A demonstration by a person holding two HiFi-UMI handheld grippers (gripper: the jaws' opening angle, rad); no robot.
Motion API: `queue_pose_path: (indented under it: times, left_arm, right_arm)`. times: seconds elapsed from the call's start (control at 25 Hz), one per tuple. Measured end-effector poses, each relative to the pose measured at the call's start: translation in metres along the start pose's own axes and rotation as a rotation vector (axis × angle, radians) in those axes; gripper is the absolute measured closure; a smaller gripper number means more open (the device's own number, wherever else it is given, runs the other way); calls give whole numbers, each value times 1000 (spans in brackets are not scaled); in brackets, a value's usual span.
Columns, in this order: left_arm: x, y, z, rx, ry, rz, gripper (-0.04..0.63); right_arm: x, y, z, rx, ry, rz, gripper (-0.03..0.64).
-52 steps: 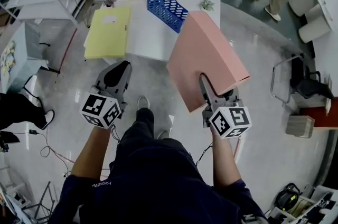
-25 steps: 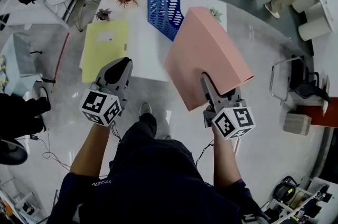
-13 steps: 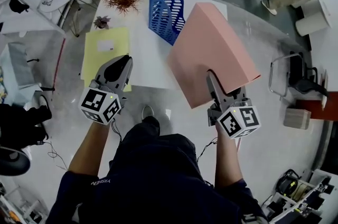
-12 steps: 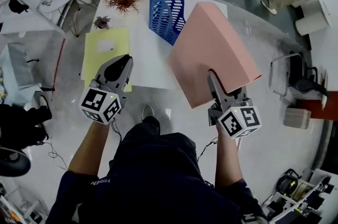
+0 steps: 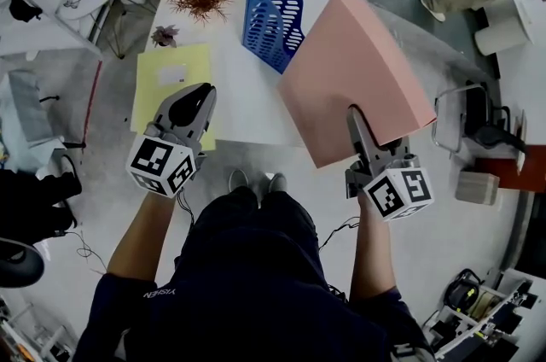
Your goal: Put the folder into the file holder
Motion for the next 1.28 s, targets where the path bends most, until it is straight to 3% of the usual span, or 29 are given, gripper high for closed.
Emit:
queue_pose_path:
  times: [0.6,1.28]
  left_arm:
    - [20,-13,6,19,-3,20,540]
    - [95,-59,24,35,-3,120,540]
  right_arm:
    - [14,-28,22,-48,-52,56,341]
    - [58,-103,38,-73,-65,260,341]
Point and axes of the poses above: the fingertips, and each gripper's own axes: x forward along the fingers, y to its left, z out of its top, the point moved 9 cm from there along -x, backward along the fingers, and after that the axes turned 3 degrees about -x, right-handed, at the moved point
